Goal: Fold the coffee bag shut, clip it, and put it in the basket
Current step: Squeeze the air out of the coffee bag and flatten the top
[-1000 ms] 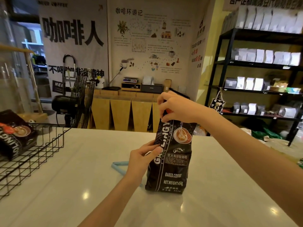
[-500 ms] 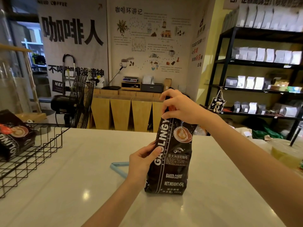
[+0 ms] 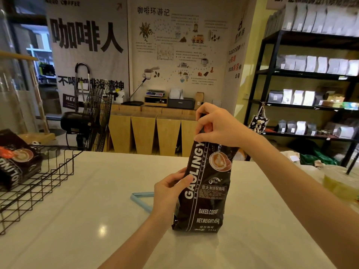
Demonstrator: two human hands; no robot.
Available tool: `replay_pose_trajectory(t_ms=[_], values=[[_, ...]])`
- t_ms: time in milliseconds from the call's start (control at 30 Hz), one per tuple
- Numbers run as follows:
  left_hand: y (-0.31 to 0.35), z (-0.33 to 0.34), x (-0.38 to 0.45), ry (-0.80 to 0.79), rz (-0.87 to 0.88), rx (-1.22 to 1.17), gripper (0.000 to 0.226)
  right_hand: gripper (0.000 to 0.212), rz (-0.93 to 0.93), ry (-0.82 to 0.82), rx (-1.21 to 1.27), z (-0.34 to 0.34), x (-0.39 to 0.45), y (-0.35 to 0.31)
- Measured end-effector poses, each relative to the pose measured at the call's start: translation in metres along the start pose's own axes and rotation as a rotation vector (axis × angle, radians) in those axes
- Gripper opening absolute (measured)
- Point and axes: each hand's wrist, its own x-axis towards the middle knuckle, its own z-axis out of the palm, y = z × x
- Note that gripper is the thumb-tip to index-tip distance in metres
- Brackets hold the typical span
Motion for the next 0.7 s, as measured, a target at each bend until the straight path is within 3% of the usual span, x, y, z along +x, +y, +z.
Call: replay_pose_trajectory(t_ms=[167, 267, 367, 433, 700], values=[[0.017, -0.001, 0.013, -0.163, 0.04, 0.086, 0.008, 0.017, -0.031, -0.021, -0.112, -0.003, 0.017, -0.021], [0.017, -0.002, 0.014, -0.152, 0.084, 0.107, 0.01, 0.035, 0.085, -0.209, -0.307, -0.006, 0.034, -0.033], [0.015, -0.004, 0.013, -0.152, 0.147, 0.113, 0.012, 0.03, 0.163, -0.437, -0.383, -0.011, 0.045, -0.041], [0.015, -0.005, 0.013, -0.169, 0.174, 0.128, 0.015, 0.028, 0.171, -0.506, -0.39, -0.015, 0.05, -0.043], [0.011, -0.006, 0.018, -0.184, 0.152, 0.084, 0.008, 0.019, 0.135, -0.455, -0.342, -0.018, 0.042, -0.035]])
